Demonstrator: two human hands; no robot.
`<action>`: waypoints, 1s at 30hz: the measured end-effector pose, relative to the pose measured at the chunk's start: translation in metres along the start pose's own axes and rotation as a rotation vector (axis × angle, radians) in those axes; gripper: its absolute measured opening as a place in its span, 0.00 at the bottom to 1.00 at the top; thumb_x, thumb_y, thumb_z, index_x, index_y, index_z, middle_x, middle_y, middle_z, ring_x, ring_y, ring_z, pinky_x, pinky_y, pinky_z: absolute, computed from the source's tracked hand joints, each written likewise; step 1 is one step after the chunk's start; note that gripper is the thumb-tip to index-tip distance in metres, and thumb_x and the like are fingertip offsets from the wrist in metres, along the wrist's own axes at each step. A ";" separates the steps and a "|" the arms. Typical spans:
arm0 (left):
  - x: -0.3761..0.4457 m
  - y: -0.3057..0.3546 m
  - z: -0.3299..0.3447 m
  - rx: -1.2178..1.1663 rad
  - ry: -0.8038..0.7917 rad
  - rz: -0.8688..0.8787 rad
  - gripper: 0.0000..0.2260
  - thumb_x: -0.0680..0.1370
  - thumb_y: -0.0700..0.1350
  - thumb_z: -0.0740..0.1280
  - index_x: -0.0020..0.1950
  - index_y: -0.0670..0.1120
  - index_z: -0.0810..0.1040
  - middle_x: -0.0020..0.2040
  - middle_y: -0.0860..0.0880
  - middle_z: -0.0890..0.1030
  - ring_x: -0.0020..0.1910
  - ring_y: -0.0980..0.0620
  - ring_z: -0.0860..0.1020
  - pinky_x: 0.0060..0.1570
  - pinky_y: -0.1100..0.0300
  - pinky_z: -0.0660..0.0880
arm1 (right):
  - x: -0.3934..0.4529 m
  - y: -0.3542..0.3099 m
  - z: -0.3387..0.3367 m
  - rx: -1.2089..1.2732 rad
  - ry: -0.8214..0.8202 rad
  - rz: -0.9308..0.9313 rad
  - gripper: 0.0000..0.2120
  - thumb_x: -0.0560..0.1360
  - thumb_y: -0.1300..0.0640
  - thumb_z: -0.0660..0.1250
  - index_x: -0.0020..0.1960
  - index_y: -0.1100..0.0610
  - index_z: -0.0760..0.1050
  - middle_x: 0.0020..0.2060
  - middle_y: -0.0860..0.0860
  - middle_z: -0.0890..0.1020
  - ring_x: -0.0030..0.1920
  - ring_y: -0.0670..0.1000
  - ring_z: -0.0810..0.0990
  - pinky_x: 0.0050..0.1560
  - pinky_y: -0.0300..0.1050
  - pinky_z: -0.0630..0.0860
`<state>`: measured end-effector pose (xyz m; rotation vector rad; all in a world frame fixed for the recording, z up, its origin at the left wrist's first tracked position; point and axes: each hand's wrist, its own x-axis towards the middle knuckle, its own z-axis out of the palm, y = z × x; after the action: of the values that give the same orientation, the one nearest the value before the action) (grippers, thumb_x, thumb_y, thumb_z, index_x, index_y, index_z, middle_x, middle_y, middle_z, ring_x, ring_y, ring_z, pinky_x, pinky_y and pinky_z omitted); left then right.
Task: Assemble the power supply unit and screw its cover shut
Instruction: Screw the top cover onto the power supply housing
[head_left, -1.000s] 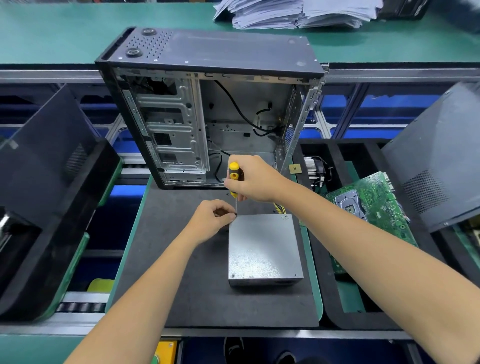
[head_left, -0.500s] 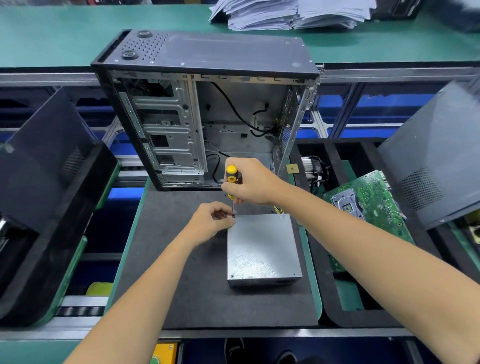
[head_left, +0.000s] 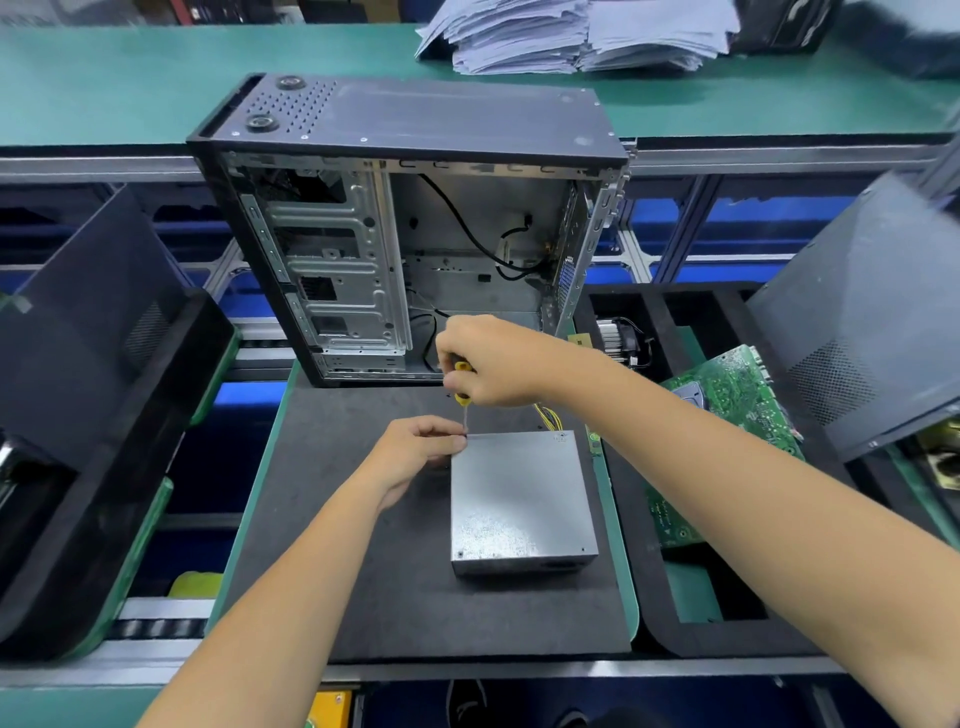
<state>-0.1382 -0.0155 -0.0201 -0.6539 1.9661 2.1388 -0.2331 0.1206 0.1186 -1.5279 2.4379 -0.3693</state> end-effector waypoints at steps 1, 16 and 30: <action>0.000 0.001 0.000 0.006 0.000 -0.002 0.07 0.71 0.36 0.74 0.47 0.43 0.84 0.42 0.47 0.85 0.40 0.54 0.82 0.40 0.63 0.77 | 0.002 -0.002 -0.002 -0.031 -0.023 -0.003 0.03 0.76 0.58 0.65 0.43 0.54 0.72 0.45 0.50 0.73 0.47 0.52 0.74 0.45 0.45 0.72; -0.008 -0.002 0.008 0.196 0.109 0.204 0.07 0.73 0.34 0.71 0.42 0.45 0.84 0.36 0.43 0.81 0.32 0.56 0.77 0.35 0.67 0.75 | -0.001 -0.012 0.002 -0.193 0.034 0.095 0.17 0.80 0.48 0.59 0.37 0.56 0.69 0.38 0.52 0.72 0.35 0.54 0.73 0.32 0.46 0.67; -0.010 0.001 0.010 0.096 0.134 0.098 0.06 0.72 0.33 0.72 0.44 0.43 0.84 0.38 0.50 0.84 0.33 0.56 0.79 0.35 0.67 0.76 | 0.000 -0.024 -0.001 -0.088 -0.066 0.163 0.12 0.80 0.51 0.60 0.45 0.60 0.70 0.43 0.54 0.71 0.36 0.53 0.72 0.33 0.47 0.65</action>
<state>-0.1320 -0.0040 -0.0148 -0.7151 2.1987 2.0885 -0.2131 0.1107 0.1277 -1.3393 2.5342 -0.1808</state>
